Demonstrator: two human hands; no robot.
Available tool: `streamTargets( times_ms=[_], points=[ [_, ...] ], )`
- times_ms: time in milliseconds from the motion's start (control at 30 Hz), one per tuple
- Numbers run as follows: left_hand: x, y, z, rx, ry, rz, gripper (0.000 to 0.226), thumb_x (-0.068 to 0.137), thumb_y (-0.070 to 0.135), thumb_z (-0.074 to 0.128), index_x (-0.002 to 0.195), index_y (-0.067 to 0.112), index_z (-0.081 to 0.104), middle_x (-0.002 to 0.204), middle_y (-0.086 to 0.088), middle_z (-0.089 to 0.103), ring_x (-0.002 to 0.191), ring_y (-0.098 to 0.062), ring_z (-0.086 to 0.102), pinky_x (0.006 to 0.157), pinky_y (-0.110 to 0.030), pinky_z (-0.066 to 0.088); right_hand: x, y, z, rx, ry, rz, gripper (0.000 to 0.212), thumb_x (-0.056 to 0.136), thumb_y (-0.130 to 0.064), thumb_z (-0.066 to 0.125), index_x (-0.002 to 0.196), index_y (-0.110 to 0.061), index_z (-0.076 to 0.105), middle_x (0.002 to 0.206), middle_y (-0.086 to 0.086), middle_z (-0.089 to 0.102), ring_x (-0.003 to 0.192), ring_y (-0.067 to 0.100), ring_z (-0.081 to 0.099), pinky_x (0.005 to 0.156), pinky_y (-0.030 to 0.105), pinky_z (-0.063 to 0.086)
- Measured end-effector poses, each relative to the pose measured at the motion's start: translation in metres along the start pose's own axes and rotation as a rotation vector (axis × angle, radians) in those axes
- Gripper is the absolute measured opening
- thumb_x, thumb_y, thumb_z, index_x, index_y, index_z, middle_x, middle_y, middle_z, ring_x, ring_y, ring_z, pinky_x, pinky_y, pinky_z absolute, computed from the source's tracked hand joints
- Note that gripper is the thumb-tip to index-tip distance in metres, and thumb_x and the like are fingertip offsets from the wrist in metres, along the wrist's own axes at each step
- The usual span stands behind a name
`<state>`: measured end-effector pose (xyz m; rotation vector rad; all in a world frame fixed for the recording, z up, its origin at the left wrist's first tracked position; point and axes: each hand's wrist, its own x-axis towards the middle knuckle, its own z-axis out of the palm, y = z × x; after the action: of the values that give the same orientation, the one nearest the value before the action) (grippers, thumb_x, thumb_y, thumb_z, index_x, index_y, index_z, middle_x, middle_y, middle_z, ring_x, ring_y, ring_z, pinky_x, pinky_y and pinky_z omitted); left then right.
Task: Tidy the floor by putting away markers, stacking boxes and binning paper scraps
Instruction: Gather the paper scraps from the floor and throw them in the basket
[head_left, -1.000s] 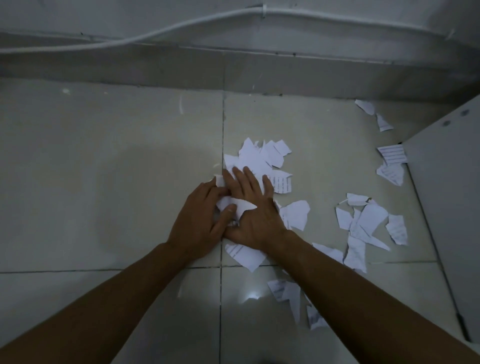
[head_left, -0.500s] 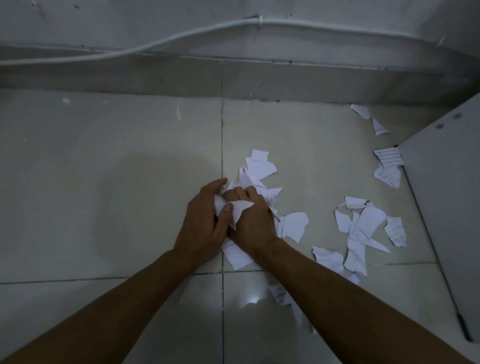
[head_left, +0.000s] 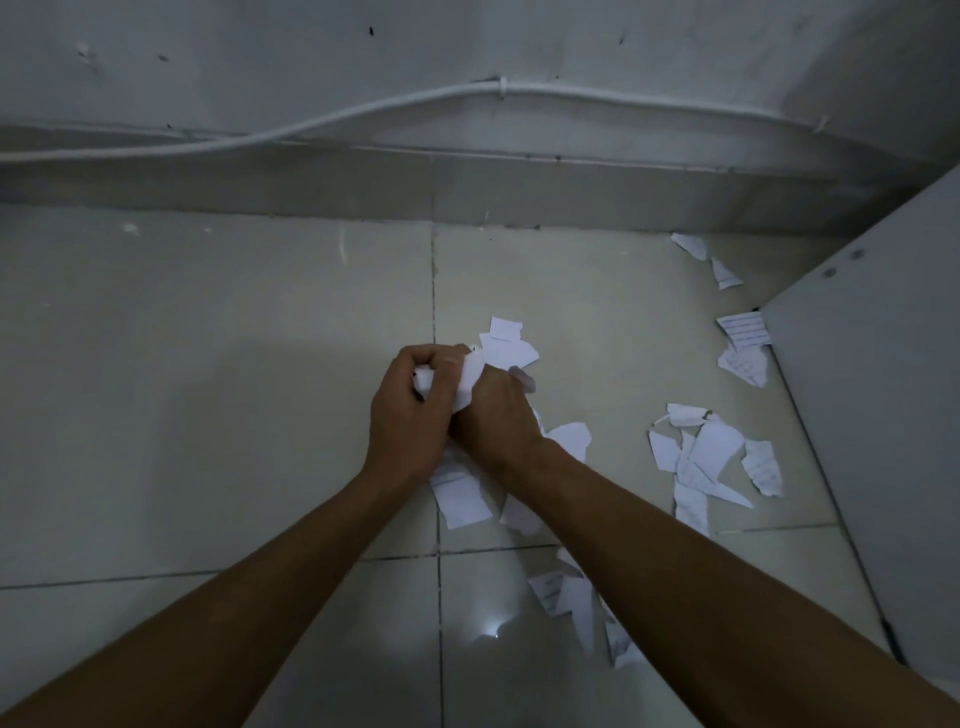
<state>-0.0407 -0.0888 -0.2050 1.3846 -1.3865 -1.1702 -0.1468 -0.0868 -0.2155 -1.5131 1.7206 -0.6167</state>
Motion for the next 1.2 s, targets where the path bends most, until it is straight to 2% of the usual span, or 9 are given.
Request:
streamTargets(
  times_ms=[267,367,500,600,700,800,967,1100,1200],
  points=[
    [0.023,0.059,-0.025,-0.142,0.159,0.028,0.013,0.098,0.032,0.055,0.105,0.024,0.063,0.098,0.014,0.067,0.089,0.004,0.063,0.072,-0.007,0.048,0.019,-0.075,-0.022,-0.077,0.234,-0.273,0.020,0.087,-0.025,0.053,0.094,-0.016,0.068,0.089,0.008,0.071,0.087,0.028,0.070,0.090,0.058,0.048],
    [0.029,0.077,-0.049,-0.165,0.214,0.061,0.016,0.097,0.031,0.057,0.104,0.020,0.064,0.098,0.012,0.069,0.088,0.005,0.064,0.073,-0.009,0.049,0.026,-0.106,-0.021,-0.068,0.215,-0.358,0.016,0.089,-0.014,0.054,0.082,-0.017,0.068,0.078,0.007,0.069,0.078,0.025,0.069,0.082,0.056,0.051],
    [0.028,0.099,-0.100,-0.180,0.314,0.073,0.016,0.096,0.031,0.058,0.102,0.017,0.064,0.095,0.010,0.070,0.085,0.003,0.064,0.071,-0.011,0.047,0.023,-0.166,-0.007,-0.083,0.174,-0.424,0.024,0.081,-0.030,0.040,0.062,-0.038,0.052,0.060,-0.012,0.058,0.066,0.012,0.064,0.088,0.058,0.046],
    [0.020,0.110,-0.149,-0.180,0.396,0.056,0.016,0.094,0.034,0.059,0.101,0.022,0.065,0.097,0.009,0.071,0.090,-0.003,0.066,0.076,-0.022,0.052,0.018,-0.215,0.012,-0.108,0.102,-0.528,0.035,0.077,-0.022,0.038,0.062,-0.052,0.051,0.045,-0.015,0.049,0.052,0.000,0.050,0.081,0.039,0.040],
    [0.005,0.119,-0.205,-0.186,0.493,0.056,0.015,0.093,0.038,0.058,0.099,0.026,0.065,0.099,0.008,0.072,0.095,-0.007,0.067,0.084,-0.033,0.056,0.015,-0.264,0.041,-0.255,0.038,-0.687,0.030,0.082,-0.024,0.032,0.066,-0.038,0.054,0.051,-0.013,0.047,0.056,0.001,0.046,0.080,0.035,0.027],
    [-0.016,0.128,-0.267,-0.238,0.675,0.082,0.027,0.097,0.040,0.050,0.091,0.017,0.063,0.092,0.006,0.070,0.087,-0.005,0.065,0.080,-0.026,0.051,0.012,-0.319,0.089,-0.418,0.058,-0.932,0.042,0.088,-0.030,0.026,0.102,-0.018,0.064,0.078,-0.003,0.062,0.070,0.018,0.064,0.068,0.032,0.032],
    [-0.068,0.145,-0.364,-0.366,0.925,0.039,0.067,0.084,0.074,0.032,0.090,0.018,0.069,0.098,-0.002,0.073,0.096,-0.013,0.067,0.098,-0.041,0.049,-0.028,-0.411,0.159,-0.316,0.009,-1.235,0.037,0.079,-0.024,0.033,0.098,-0.012,0.063,0.082,0.001,0.063,0.068,0.022,0.066,0.057,0.033,0.041],
    [-0.112,0.169,-0.424,-0.434,1.131,0.153,0.054,0.095,0.064,0.031,0.121,0.028,0.062,0.119,0.009,0.065,0.117,-0.012,0.060,0.108,-0.035,0.043,-0.074,-0.478,0.200,-0.223,-0.022,-1.422,0.030,0.078,-0.023,0.039,0.099,-0.015,0.058,0.087,0.000,0.064,0.075,0.021,0.067,0.062,0.033,0.044],
    [-0.153,0.190,-0.462,-0.387,1.264,0.208,0.043,0.102,0.055,0.028,0.094,0.034,0.065,0.098,0.015,0.069,0.102,-0.008,0.064,0.098,-0.031,0.048,-0.114,-0.521,0.227,-0.125,0.023,-1.520,0.013,0.084,-0.019,0.047,0.094,-0.016,0.056,0.080,0.001,0.061,0.066,0.024,0.064,0.057,0.031,0.033]
  ],
)
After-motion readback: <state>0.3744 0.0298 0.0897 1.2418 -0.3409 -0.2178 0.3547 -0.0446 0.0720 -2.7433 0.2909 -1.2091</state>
